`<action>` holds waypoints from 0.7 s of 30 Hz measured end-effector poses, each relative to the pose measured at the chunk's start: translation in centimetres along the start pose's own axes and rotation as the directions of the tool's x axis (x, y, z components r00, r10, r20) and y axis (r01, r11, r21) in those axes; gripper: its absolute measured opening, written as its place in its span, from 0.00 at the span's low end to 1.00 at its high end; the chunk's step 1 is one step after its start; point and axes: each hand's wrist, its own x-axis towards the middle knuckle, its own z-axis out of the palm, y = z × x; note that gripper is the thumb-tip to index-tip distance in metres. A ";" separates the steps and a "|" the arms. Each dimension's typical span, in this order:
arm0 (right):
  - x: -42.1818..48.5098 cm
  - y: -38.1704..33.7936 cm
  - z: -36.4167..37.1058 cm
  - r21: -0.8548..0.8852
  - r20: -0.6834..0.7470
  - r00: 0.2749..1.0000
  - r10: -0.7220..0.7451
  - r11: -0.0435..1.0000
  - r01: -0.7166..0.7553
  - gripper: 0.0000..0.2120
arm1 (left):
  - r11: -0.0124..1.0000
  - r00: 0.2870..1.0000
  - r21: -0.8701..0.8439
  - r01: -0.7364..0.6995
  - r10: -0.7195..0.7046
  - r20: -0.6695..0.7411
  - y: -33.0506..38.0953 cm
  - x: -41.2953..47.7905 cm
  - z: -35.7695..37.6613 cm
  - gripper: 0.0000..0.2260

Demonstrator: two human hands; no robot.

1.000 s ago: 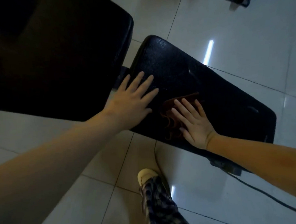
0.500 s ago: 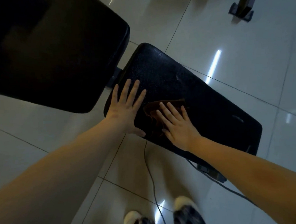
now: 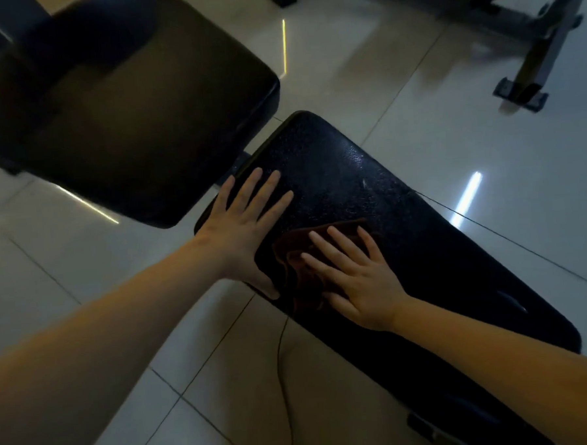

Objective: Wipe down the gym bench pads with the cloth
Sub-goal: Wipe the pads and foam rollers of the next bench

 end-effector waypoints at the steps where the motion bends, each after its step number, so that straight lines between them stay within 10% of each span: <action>1: 0.0 0.0 0.1 0.016 -0.018 1.000 0.005 1.000 -0.005 0.29 | 1.000 1.000 -0.003 -0.003 0.003 -0.007 0.0 -0.1 0.1 0.67; 10: 11.2 2.1 -2.9 0.228 -0.100 0.884 0.457 0.875 -0.426 0.29 | 0.987 0.990 -0.082 0.135 -0.137 -0.022 1.3 -1.4 -0.4 0.69; 17: 5.1 2.1 -1.7 0.153 -0.086 0.965 0.249 0.960 -0.234 0.29 | 0.935 0.955 -0.236 0.264 -0.289 -0.074 3.5 -3.6 1.3 0.49; 21: -5.7 1.1 1.2 0.089 -0.083 0.987 0.140 0.987 -0.133 0.30 | 0.826 0.810 -0.379 0.417 -0.527 -0.256 6.7 -1.3 2.6 0.30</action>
